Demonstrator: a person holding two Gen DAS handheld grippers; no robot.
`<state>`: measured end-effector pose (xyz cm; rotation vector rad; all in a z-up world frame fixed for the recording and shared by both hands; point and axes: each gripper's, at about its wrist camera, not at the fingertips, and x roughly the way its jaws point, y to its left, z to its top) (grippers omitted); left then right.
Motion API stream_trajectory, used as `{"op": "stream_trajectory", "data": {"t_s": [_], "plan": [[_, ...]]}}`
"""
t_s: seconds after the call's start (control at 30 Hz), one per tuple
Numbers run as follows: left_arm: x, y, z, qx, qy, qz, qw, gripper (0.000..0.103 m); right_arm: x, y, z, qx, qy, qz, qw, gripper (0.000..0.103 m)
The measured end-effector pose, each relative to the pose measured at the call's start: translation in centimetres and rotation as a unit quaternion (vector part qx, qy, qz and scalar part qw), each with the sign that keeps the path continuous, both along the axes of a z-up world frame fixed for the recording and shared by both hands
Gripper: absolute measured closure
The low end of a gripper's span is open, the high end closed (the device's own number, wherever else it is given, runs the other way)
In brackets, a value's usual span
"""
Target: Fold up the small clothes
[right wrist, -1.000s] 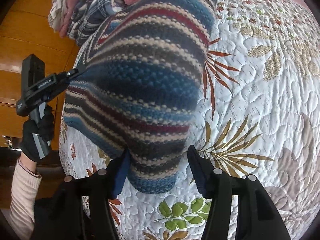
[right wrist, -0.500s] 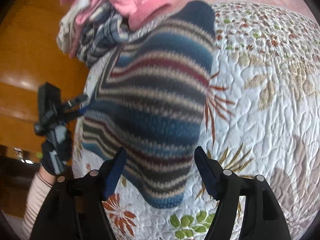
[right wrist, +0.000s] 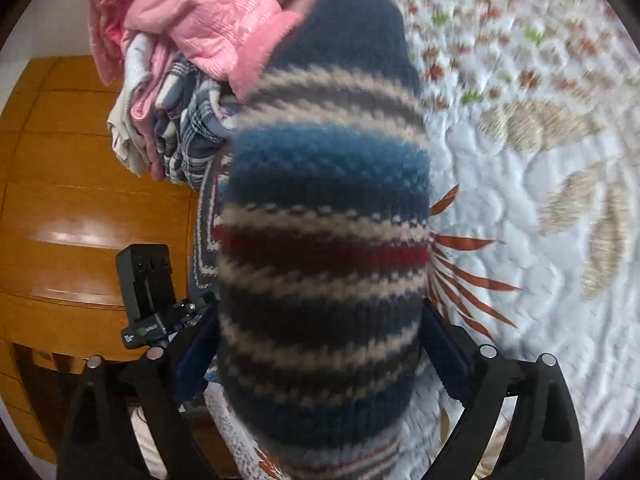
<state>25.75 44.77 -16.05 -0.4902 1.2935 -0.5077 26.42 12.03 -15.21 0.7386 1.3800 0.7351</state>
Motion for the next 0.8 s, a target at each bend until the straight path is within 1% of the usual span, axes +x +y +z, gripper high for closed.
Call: {"op": "stream_trajectory", "data": {"t_s": [0.03, 0.07, 0.1, 0.13, 0.17, 0.2, 0.23, 0.27, 0.3, 0.37, 0.47, 0.57, 0.67, 0.8], "plan": [[0.0, 0.1, -0.1, -0.002, -0.001, 0.003, 1.0, 0.016, 0.2, 0.6, -0.3, 0.003, -0.001, 0.003, 1.0, 0.009], [-0.1, 0.1, -0.2, 0.001, -0.003, 0.006, 1.0, 0.022, 0.4, 0.8, -0.3, 0.0, -0.005, 0.005, 1.0, 0.013], [-0.2, 0.2, -0.2, 0.008, -0.004, 0.01, 0.9999, 0.03, 0.4, 1.3, -0.1, -0.015, -0.013, 0.009, 1.0, 0.016], [-0.5, 0.2, -0.2, 0.015, -0.007, 0.015, 0.9997, 0.032, 0.4, 1.4, 0.1, -0.024, -0.017, 0.012, 0.999, 0.022], [-0.8, 0.0, 0.0, 0.021, -0.013, 0.019, 0.9995, 0.039, 0.3, 1.5, 0.3, -0.03, -0.022, 0.014, 0.999, 0.029], [-1.0, -0.1, 0.2, 0.019, -0.014, 0.02, 0.9995, 0.048, 0.2, 1.5, 0.7, -0.032, -0.026, 0.016, 0.999, 0.033], [-1.2, -0.2, 0.4, 0.015, -0.015, 0.023, 0.9995, 0.052, 0.1, 1.3, 0.9, -0.032, -0.029, 0.018, 0.999, 0.037], [-1.5, -0.4, 0.7, 0.007, -0.014, 0.028, 0.9995, 0.056, -0.1, 1.2, 1.2, -0.033, -0.031, 0.019, 0.999, 0.04], [-1.6, -0.4, 0.8, 0.005, -0.016, 0.029, 0.9994, 0.059, -0.4, 1.0, 1.7, -0.035, -0.035, 0.02, 0.999, 0.04], [-2.3, -1.2, 1.4, -0.001, -0.023, 0.033, 0.9992, 0.061, -0.8, 0.8, 2.6, -0.042, -0.042, 0.025, 0.998, 0.041], [-4.0, -3.2, 2.9, -0.013, -0.029, 0.033, 0.9989, 0.062, -1.9, -0.6, 4.8, -0.05, -0.056, 0.041, 0.996, 0.042], [-6.5, -6.0, 4.8, -0.024, -0.039, 0.02, 0.9987, 0.063, -3.5, -3.4, 7.3, -0.065, -0.068, 0.055, 0.994, 0.042], [-8.5, -9.3, 6.8, -0.03, -0.05, 0.003, 0.9983, 0.063, -5.6, -6.7, 8.9, -0.067, -0.069, 0.058, 0.994, 0.042], [-12.1, -12.9, 9.1, -0.032, -0.057, -0.013, 0.9978, 0.064, -8.6, -10.6, 9.7, -0.056, -0.062, 0.049, 0.995, 0.041]]}}
